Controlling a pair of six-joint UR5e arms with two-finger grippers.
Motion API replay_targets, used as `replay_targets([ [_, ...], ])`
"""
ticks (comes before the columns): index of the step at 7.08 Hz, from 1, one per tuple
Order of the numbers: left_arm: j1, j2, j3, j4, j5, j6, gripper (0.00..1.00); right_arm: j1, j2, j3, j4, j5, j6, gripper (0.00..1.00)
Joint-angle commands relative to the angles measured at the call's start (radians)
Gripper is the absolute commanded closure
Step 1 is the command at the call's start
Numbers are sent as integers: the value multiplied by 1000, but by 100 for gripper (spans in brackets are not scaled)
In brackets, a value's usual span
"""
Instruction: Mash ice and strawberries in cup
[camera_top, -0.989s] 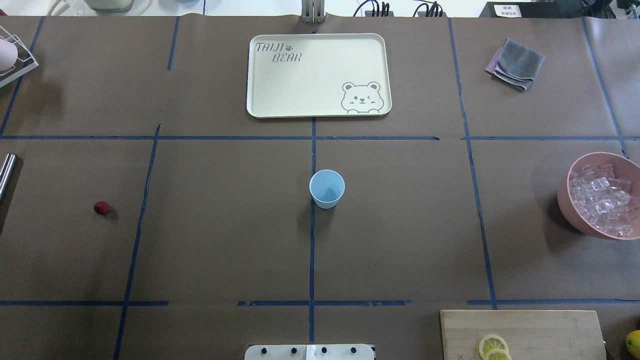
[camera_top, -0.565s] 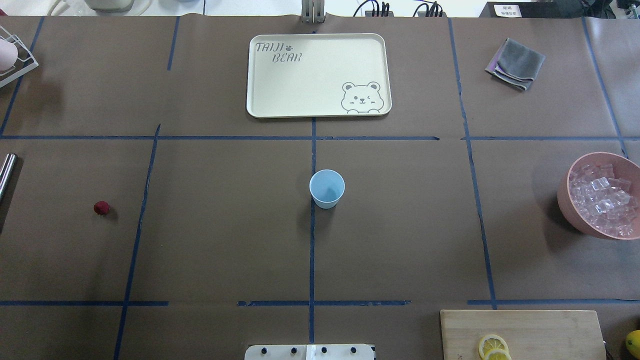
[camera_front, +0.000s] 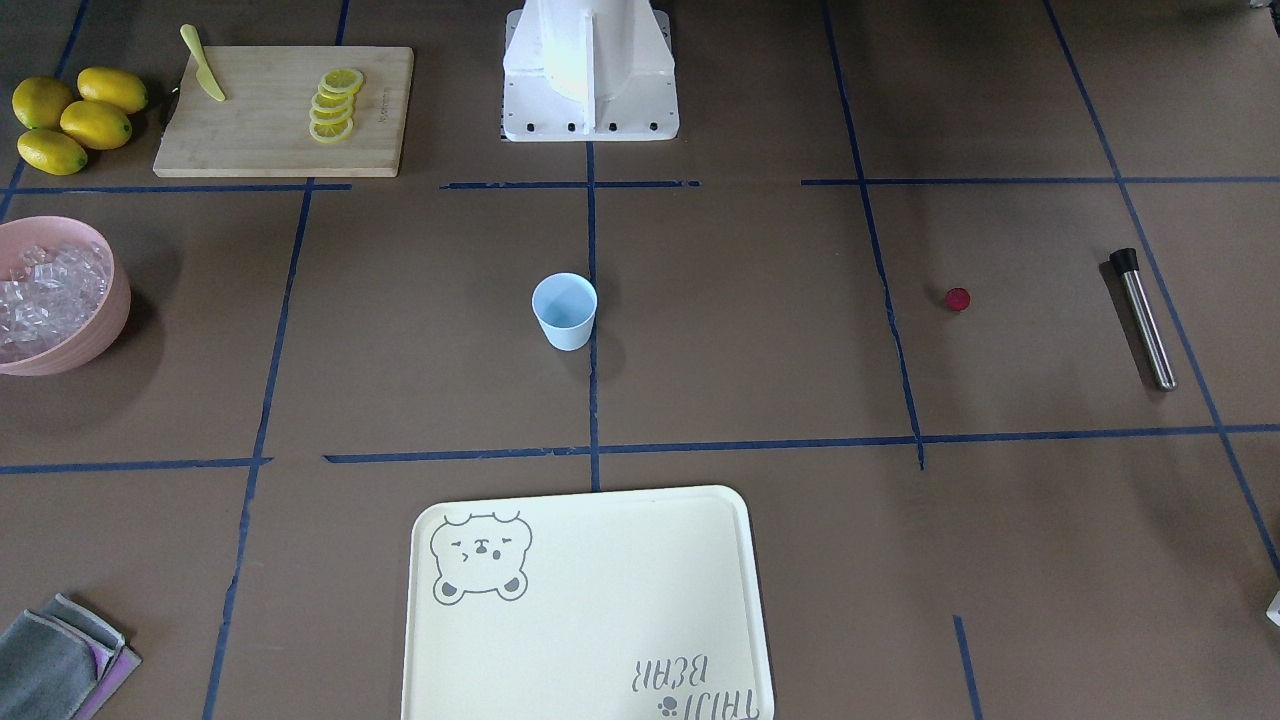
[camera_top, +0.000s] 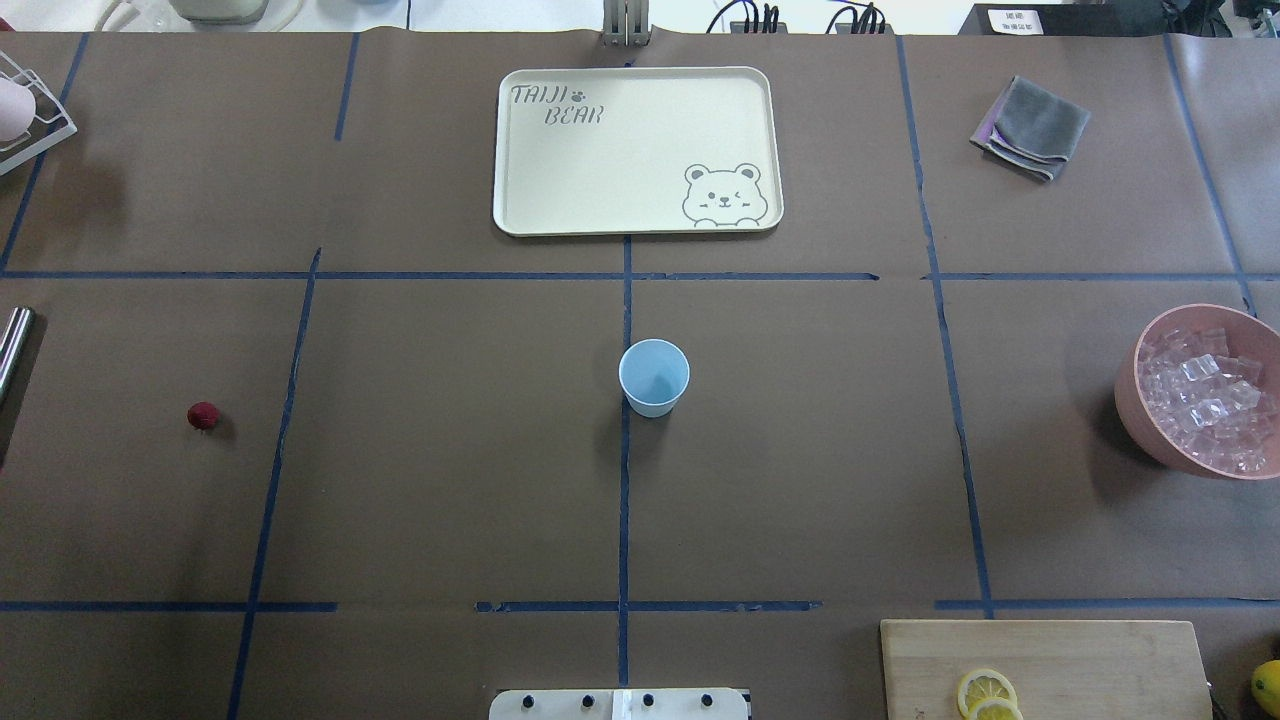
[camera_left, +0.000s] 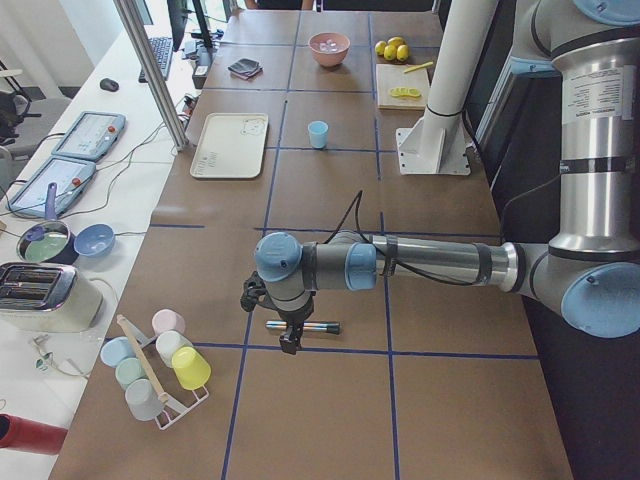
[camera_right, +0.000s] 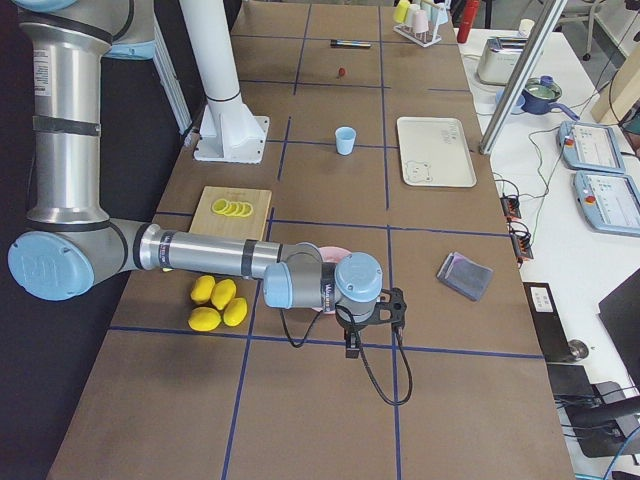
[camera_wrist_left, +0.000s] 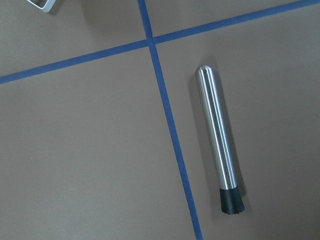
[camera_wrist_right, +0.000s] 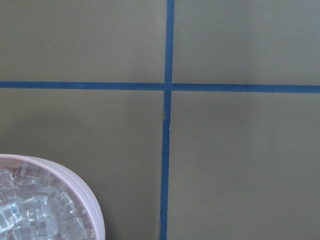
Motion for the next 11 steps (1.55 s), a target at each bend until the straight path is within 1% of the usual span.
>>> replay_targets([
  [1, 0, 2, 2, 0, -6, 1, 0, -1, -10, -1, 24, 12, 4, 0],
  [2, 2, 15, 10, -2, -7, 2, 0, -13, -10, 5, 30, 16, 26, 0],
  [3, 2, 17, 7, -3, -9, 2, 0, -41, -10, 37, 33, 15, 97, 1],
  [5, 0, 17, 2, -3, -9, 1, 0, -161, -13, 131, 38, 4, 368, 2],
  [6, 2, 17, -1, -3, -9, 1, 0, -211, -56, 192, 68, -2, 467, 2],
  [7, 2, 17, -2, -3, -9, 1, 0, -232, -83, 215, 140, -4, 620, 2],
  [8, 2, 17, -2, -3, -9, 1, 0, -283, -110, 235, 230, -8, 765, 3],
  [9, 2, 17, -2, -3, -9, 1, 0, -335, -111, 244, 286, -39, 896, 4],
  [10, 2, 17, -2, -3, -9, 1, 0, -388, -116, 270, 289, -93, 975, 4],
  [11, 2, 18, -2, -3, -11, 2, 0, -416, -124, 277, 291, -100, 1041, 5],
])
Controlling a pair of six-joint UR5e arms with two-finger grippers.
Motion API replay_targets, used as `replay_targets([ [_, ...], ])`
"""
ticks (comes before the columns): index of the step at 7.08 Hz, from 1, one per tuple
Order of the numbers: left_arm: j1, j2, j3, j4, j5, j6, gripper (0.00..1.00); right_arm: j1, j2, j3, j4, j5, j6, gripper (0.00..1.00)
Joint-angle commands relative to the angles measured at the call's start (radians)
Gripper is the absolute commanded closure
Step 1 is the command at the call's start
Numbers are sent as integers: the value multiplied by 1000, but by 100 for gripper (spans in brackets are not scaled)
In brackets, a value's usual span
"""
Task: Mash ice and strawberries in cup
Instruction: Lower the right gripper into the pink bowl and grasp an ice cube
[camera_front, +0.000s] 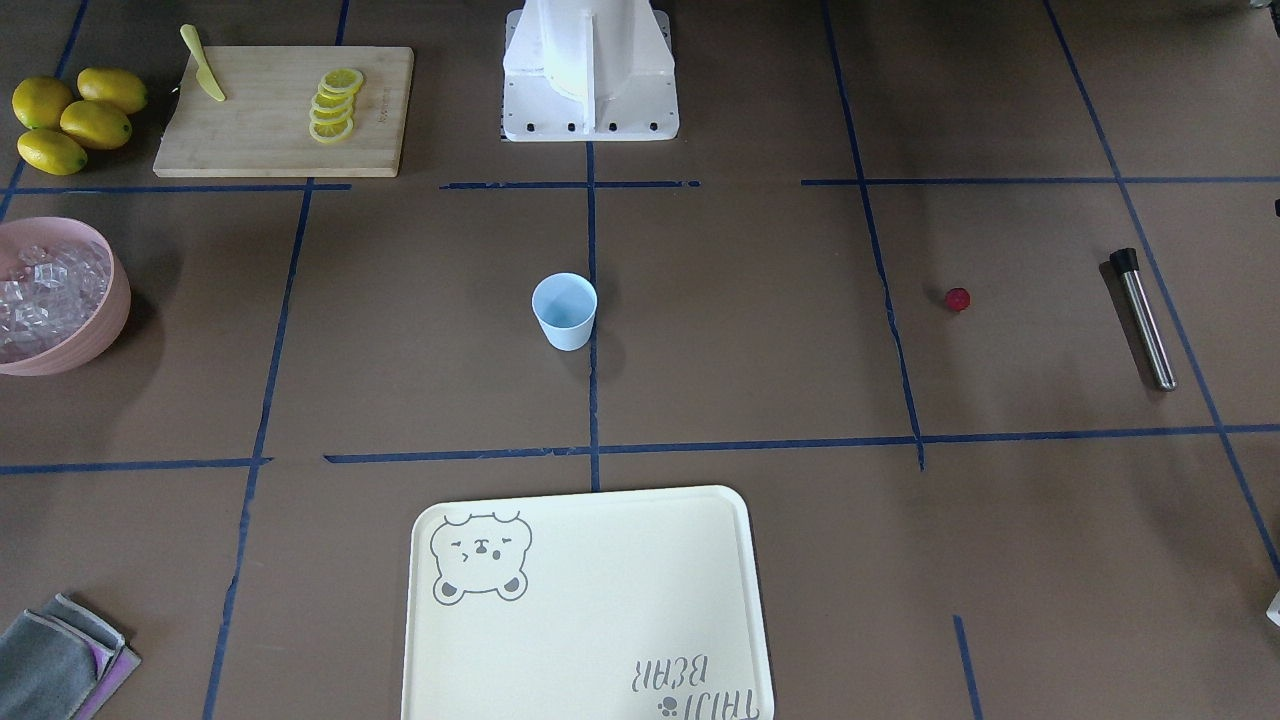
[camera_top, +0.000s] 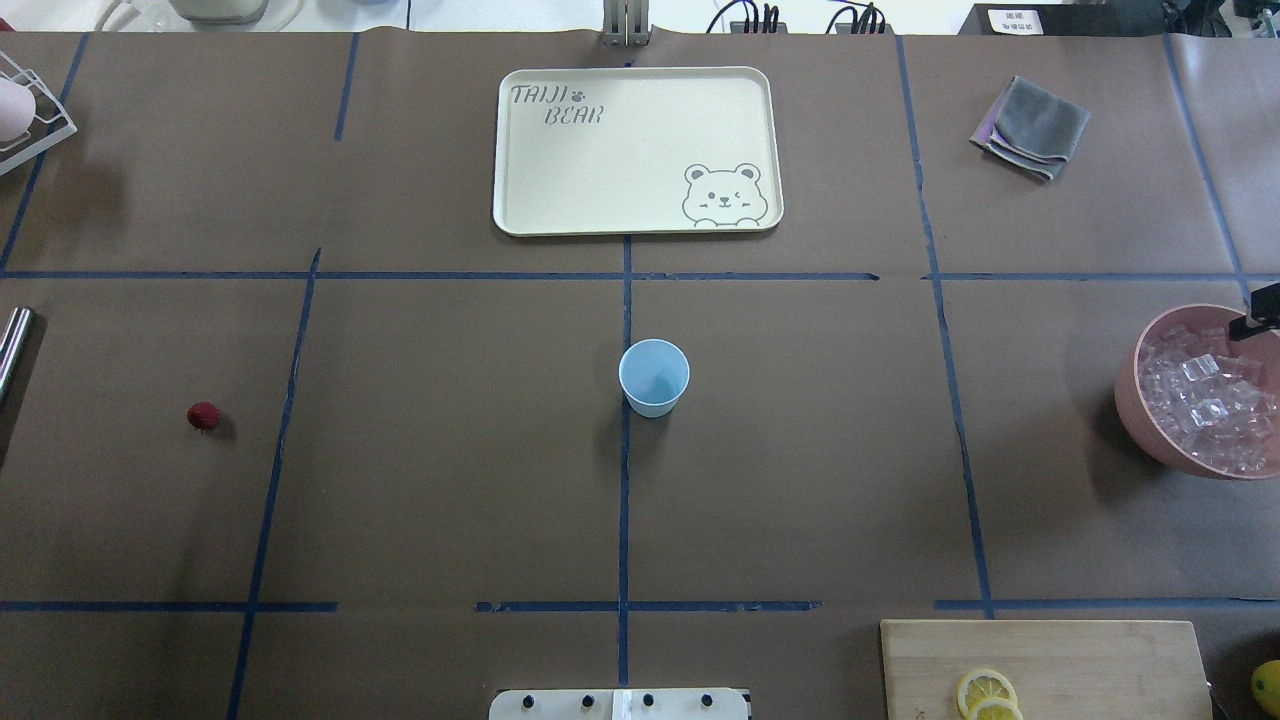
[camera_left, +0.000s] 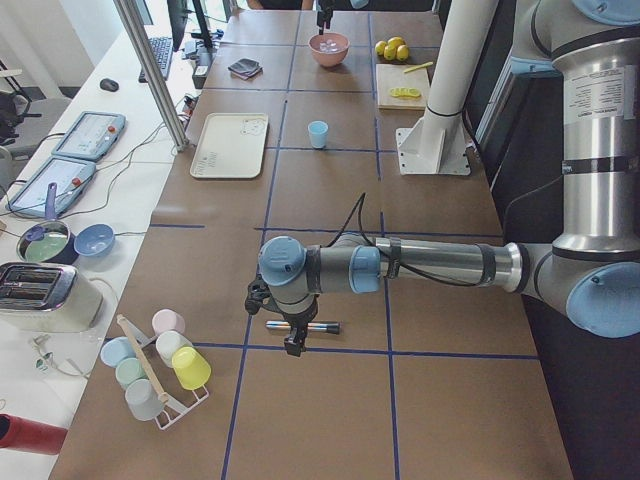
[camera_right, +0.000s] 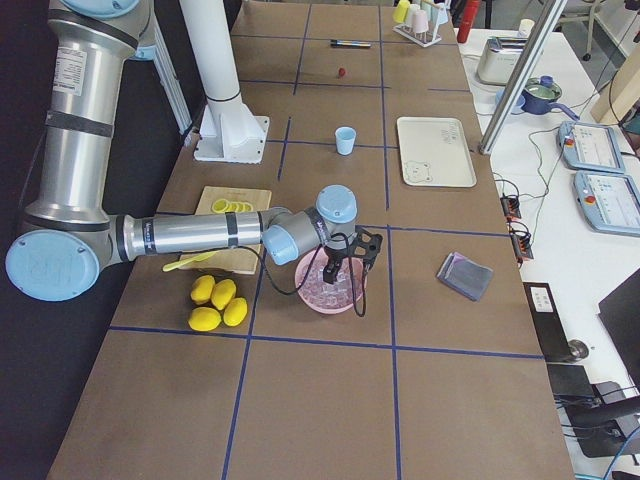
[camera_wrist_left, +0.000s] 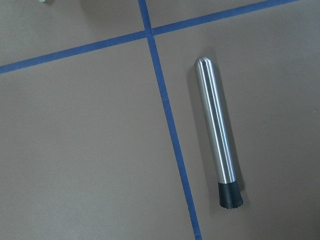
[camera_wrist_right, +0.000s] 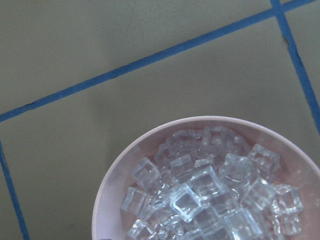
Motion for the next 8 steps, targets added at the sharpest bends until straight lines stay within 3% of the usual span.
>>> replay_targets([
  [1, 0, 1, 1, 0, -1, 1, 0, -72, -12, 16, 13, -30, 122, 5],
  [6, -2, 1, 0, 0, -1, 3, 0, -137, -47, 13, 13, -71, 148, 11],
  [8, 0, 1, 0, 0, -1, 3, 0, -143, -49, 10, 12, -84, 150, 21],
])
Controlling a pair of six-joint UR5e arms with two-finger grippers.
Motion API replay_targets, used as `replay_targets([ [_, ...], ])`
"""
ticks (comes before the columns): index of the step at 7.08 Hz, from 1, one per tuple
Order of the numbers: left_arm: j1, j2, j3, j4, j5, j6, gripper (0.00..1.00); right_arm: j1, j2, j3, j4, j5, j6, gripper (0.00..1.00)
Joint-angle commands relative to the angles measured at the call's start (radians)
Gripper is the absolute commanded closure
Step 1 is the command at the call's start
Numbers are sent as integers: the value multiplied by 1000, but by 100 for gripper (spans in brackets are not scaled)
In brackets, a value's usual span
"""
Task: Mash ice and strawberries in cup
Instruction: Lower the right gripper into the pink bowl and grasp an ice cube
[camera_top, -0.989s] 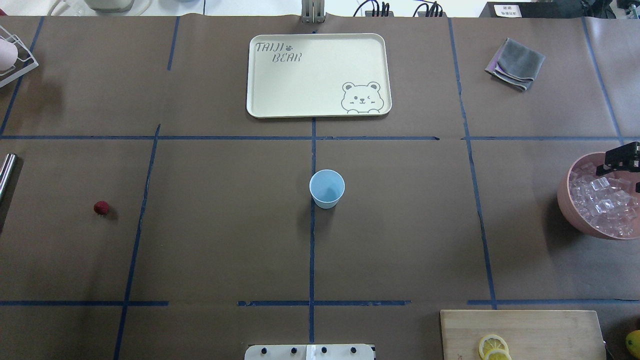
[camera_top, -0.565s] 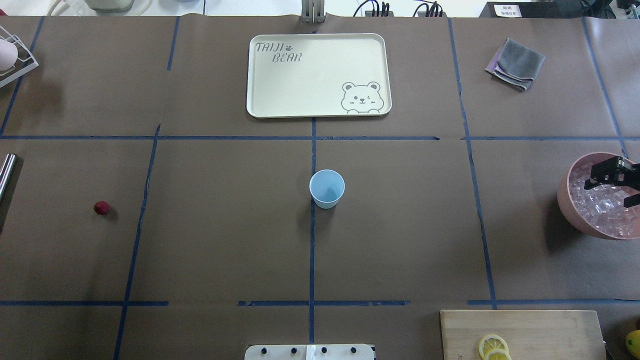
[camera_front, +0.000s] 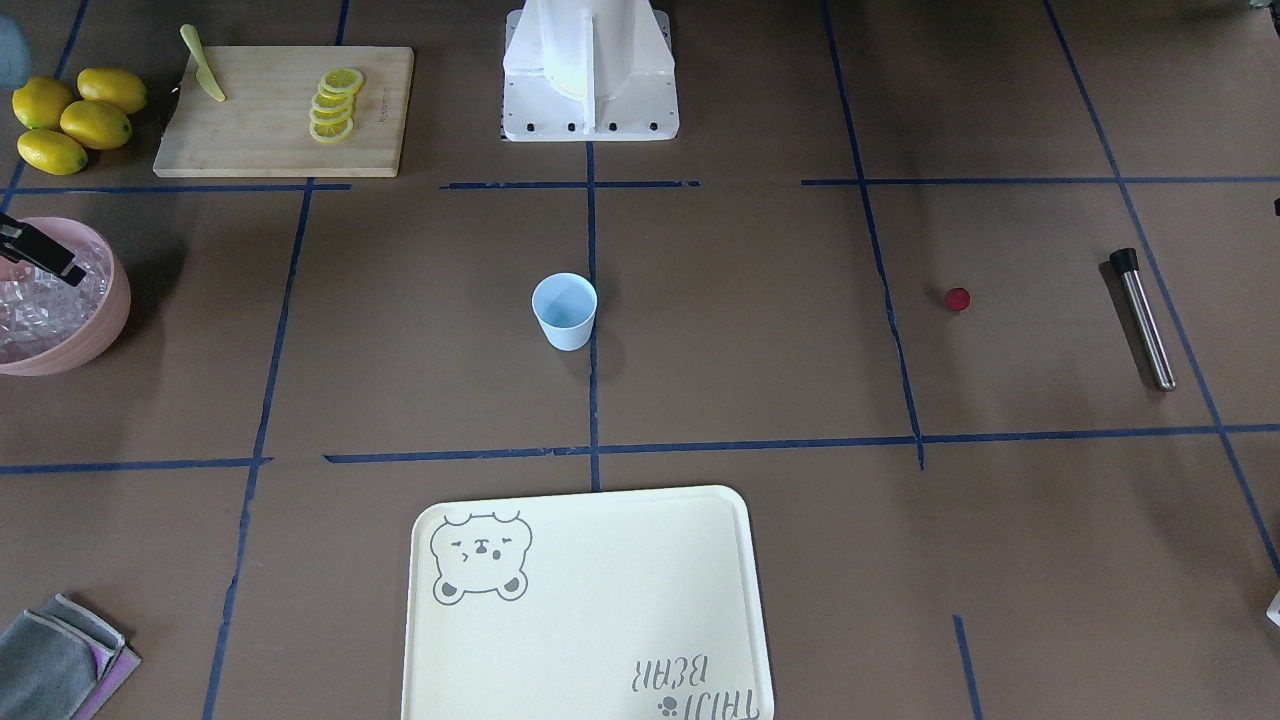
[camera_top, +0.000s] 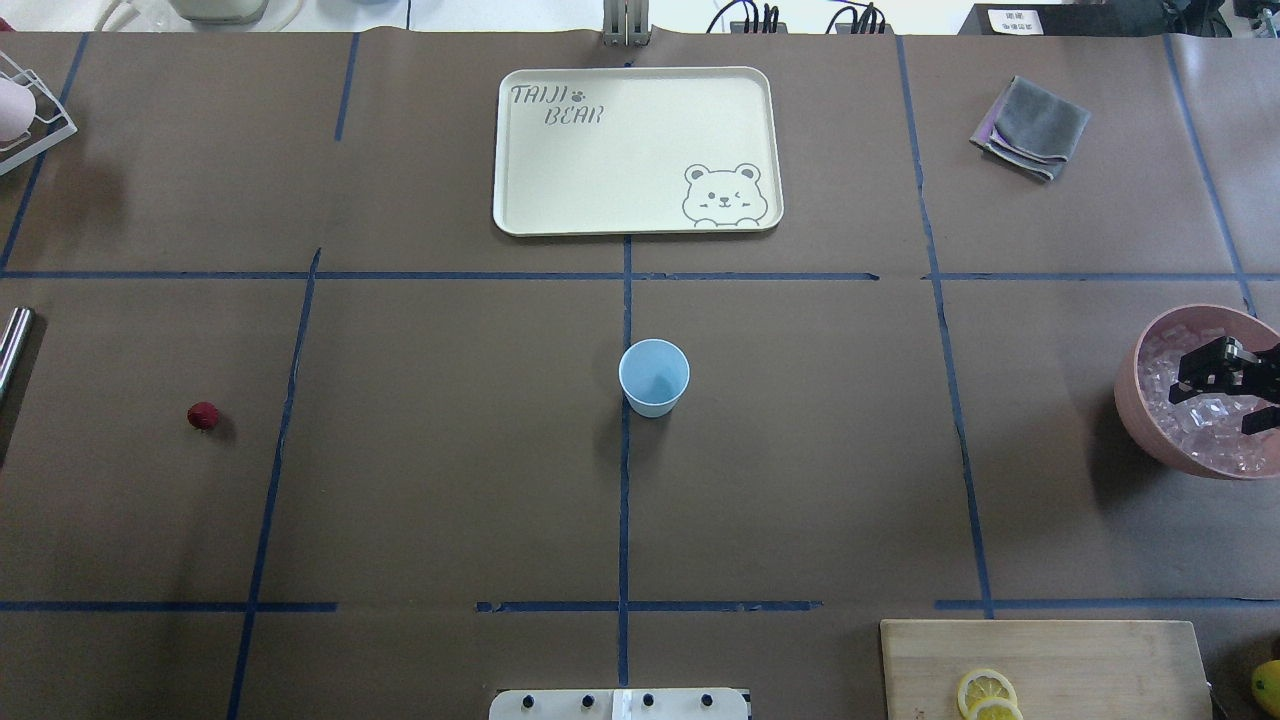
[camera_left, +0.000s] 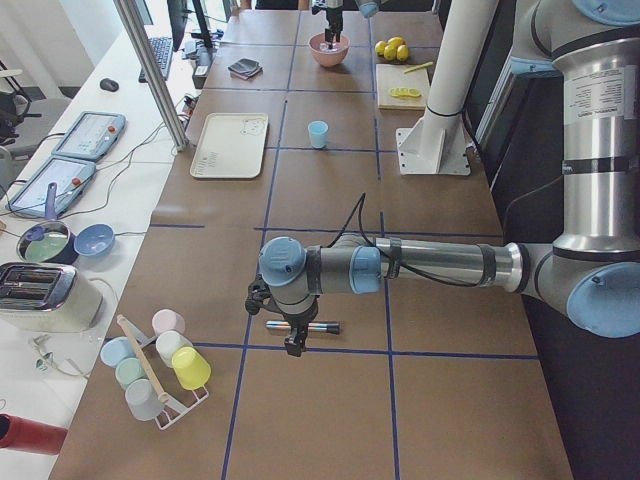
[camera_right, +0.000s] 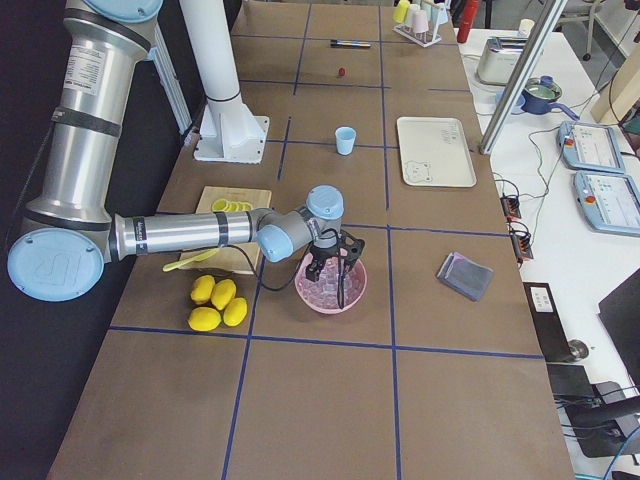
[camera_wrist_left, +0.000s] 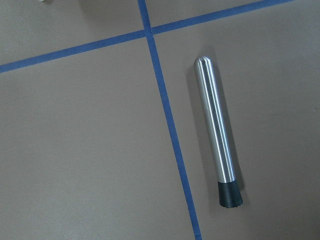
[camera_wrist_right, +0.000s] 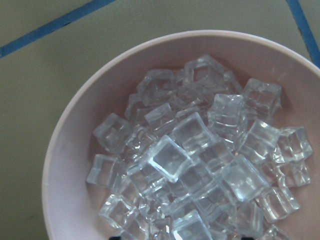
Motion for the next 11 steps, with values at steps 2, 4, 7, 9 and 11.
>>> replay_targets([
  [2, 0, 0, -2, 0, 0, 0, 0, -3, -2, -3, -4, -19, 1, 34],
  [4, 0, 0, -3, -2, -2, 0, 0, -3, -4, -3, -6, -21, 1, 50],
  [7, -1, 2, -11, -8, -2, 0, 0, -3, -10, -3, -6, -18, 5, 75],
  [9, -1, 6, -13, -9, -2, 0, 0, 2, -10, 32, -4, -12, 7, 100],
  [11, -1, 8, -20, -8, -2, 0, 0, 6, -13, 153, -10, -9, 7, 100],
])
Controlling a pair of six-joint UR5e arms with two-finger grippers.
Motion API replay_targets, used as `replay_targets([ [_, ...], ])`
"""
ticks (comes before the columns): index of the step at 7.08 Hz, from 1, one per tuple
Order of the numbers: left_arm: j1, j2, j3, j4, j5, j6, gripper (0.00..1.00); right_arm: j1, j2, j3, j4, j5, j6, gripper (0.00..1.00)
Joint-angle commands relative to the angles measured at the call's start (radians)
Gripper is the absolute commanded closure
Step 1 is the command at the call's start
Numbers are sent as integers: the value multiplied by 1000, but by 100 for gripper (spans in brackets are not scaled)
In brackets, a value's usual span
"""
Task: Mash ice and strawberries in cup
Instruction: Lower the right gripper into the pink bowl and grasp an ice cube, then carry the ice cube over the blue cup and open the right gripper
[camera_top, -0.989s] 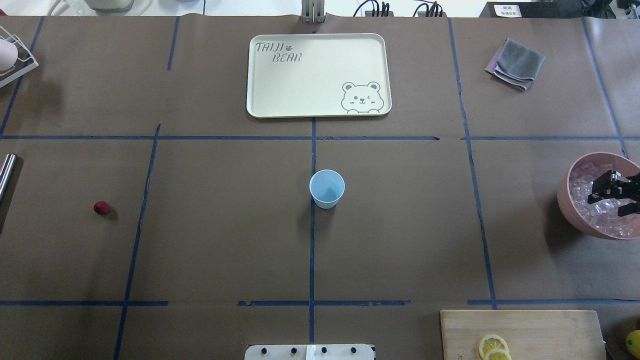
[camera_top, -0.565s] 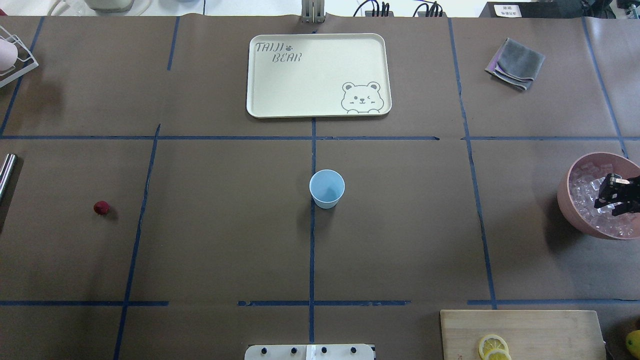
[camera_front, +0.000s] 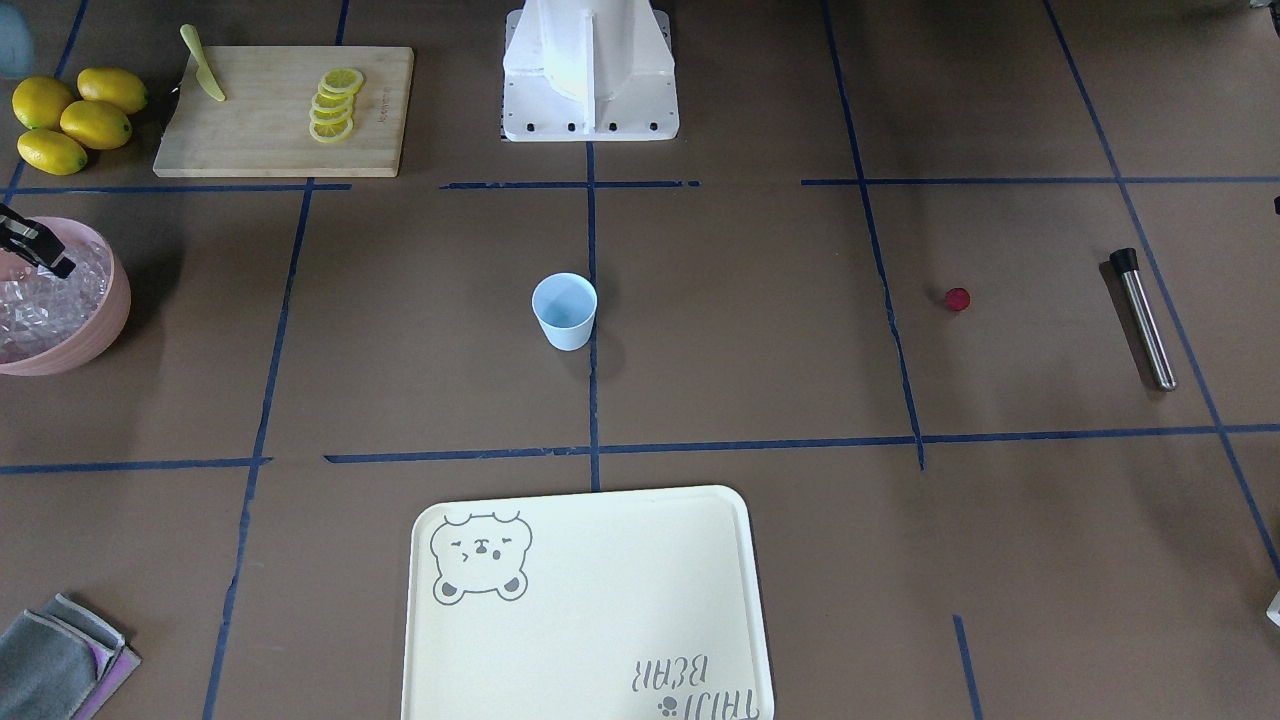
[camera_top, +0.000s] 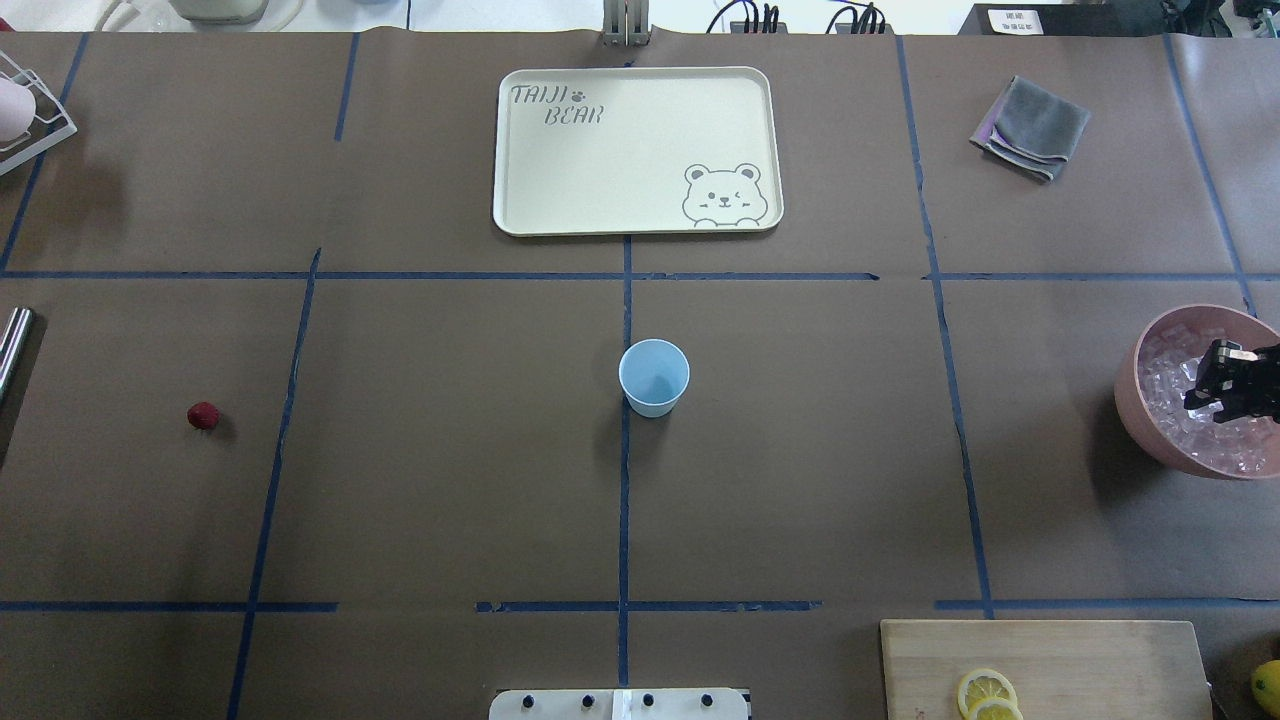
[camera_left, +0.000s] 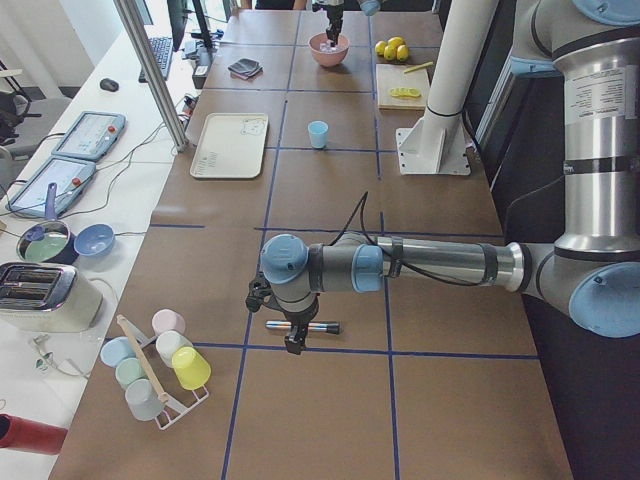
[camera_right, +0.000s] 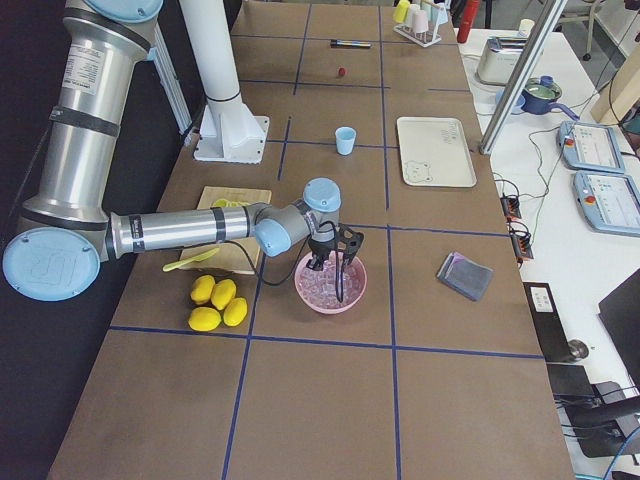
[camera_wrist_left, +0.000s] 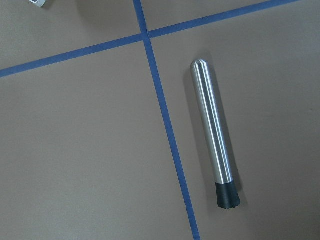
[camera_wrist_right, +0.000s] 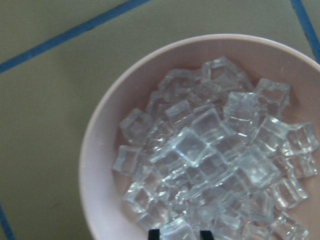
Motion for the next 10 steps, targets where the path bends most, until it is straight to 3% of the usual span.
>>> replay_targets([
  [1, 0, 1, -5, 1, 0, 0, 0, 2, 56, 102, -3, 3, 8, 100],
  [3, 0, 1, -5, 1, 0, 0, 0, -50, 295, 96, -5, 32, 287, 100],
  [5, 2, 1, 0, 2, 0, 0, 0, -226, 522, 50, -5, -23, 534, 100],
  [6, 2, 1, 1, 2, 0, 0, 0, -327, 648, -20, -6, -116, 630, 100],
  [7, 2, 1, 3, 2, 0, 0, 0, -430, 781, -116, -8, -264, 720, 100],
  [8, 2, -1, 3, 2, 0, 0, 0, -483, 877, -198, -9, -337, 773, 100],
  [10, 2, -1, -2, 2, 0, 0, 0, -537, 887, -232, -5, -382, 775, 96],
])
